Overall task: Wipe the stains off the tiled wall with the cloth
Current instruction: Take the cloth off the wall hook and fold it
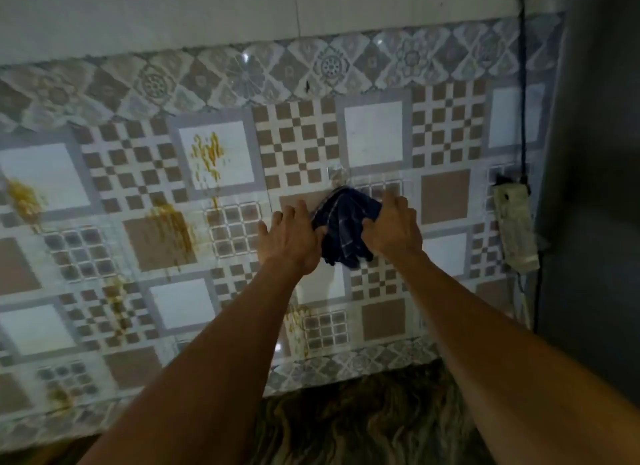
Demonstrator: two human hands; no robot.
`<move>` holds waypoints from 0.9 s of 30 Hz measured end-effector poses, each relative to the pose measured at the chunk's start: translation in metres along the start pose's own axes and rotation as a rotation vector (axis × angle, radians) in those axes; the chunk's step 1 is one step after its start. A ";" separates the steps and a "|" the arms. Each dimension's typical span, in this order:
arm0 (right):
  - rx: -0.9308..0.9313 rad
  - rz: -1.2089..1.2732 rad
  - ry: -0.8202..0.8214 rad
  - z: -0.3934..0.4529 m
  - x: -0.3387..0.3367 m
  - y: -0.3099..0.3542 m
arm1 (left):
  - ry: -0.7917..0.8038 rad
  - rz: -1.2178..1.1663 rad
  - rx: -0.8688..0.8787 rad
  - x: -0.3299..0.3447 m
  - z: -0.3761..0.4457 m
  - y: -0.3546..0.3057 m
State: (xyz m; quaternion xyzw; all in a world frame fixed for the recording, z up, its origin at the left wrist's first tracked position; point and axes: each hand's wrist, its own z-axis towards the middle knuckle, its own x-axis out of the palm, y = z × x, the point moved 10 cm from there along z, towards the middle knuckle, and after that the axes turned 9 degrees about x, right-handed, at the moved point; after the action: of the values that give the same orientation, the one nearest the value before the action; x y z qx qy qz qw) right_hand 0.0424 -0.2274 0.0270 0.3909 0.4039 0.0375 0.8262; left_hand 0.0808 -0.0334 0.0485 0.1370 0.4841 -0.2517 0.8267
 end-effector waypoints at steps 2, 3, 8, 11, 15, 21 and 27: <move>0.052 0.066 0.024 0.011 0.016 -0.010 | 0.021 -0.097 -0.078 0.023 0.012 0.008; 0.068 0.107 0.033 0.018 0.027 -0.016 | 0.030 -0.157 -0.114 0.038 0.020 0.013; 0.112 0.416 0.006 0.033 0.042 -0.027 | -0.011 -0.606 -0.278 0.075 0.034 0.025; 0.133 0.521 0.013 0.033 0.046 -0.030 | -0.027 -0.794 -0.316 0.087 0.041 0.024; 0.079 0.562 -0.098 0.025 0.025 -0.022 | -0.058 -0.950 -0.336 0.080 0.040 0.020; 0.067 0.539 -0.231 0.006 -0.029 0.011 | -0.197 -1.216 -0.359 0.025 0.020 0.047; -0.015 0.561 -0.170 -0.046 -0.049 0.082 | -0.221 -1.342 -0.417 -0.026 -0.027 0.110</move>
State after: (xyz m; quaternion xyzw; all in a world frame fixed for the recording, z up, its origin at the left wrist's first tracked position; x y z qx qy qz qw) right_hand -0.0016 -0.1603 0.0969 0.4829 0.2090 0.2348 0.8173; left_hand 0.1110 0.0785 0.0565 -0.3780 0.4154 -0.6211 0.5466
